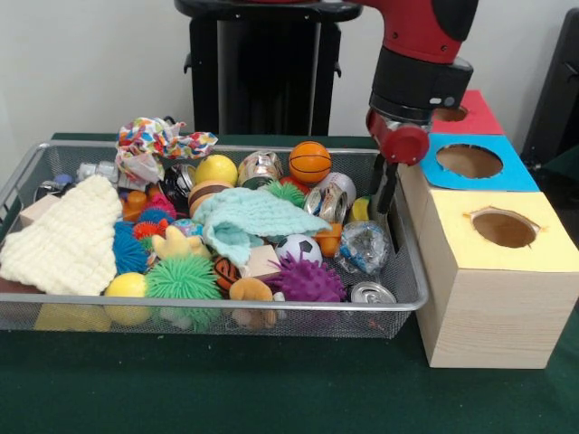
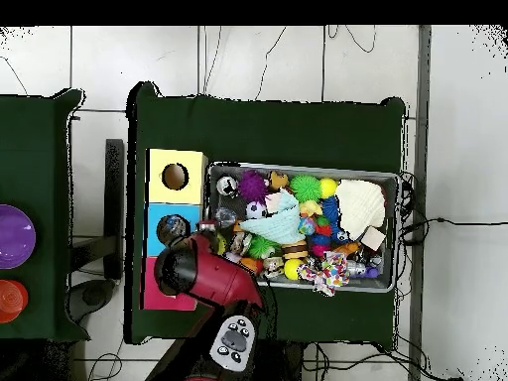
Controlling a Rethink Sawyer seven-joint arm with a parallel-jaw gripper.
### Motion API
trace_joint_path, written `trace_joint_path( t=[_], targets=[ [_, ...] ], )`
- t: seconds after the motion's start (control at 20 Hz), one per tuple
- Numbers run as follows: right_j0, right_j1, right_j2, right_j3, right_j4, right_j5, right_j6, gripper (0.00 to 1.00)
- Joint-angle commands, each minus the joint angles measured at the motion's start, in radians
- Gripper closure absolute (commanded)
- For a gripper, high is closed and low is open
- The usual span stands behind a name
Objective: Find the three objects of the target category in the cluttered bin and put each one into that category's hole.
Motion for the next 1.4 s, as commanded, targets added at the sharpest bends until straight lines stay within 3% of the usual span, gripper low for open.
trace_joint_path(
  t=[0.05, 0.15, 0.9, 1.4],
  targets=[
    [-0.041, 0.030, 0.166, 0.073, -0.044, -0.089, 0.098, 0.00],
    [-0.064, 0.044, 0.191, 0.075, -0.064, -0.145, 0.103, 0.00],
    [-0.125, 0.129, 0.227, 0.057, -0.135, -0.246, 0.108, 0.00],
    [-0.206, 0.163, 0.302, 0.060, -0.191, -0.261, 0.101, 0.00]
  ],
)
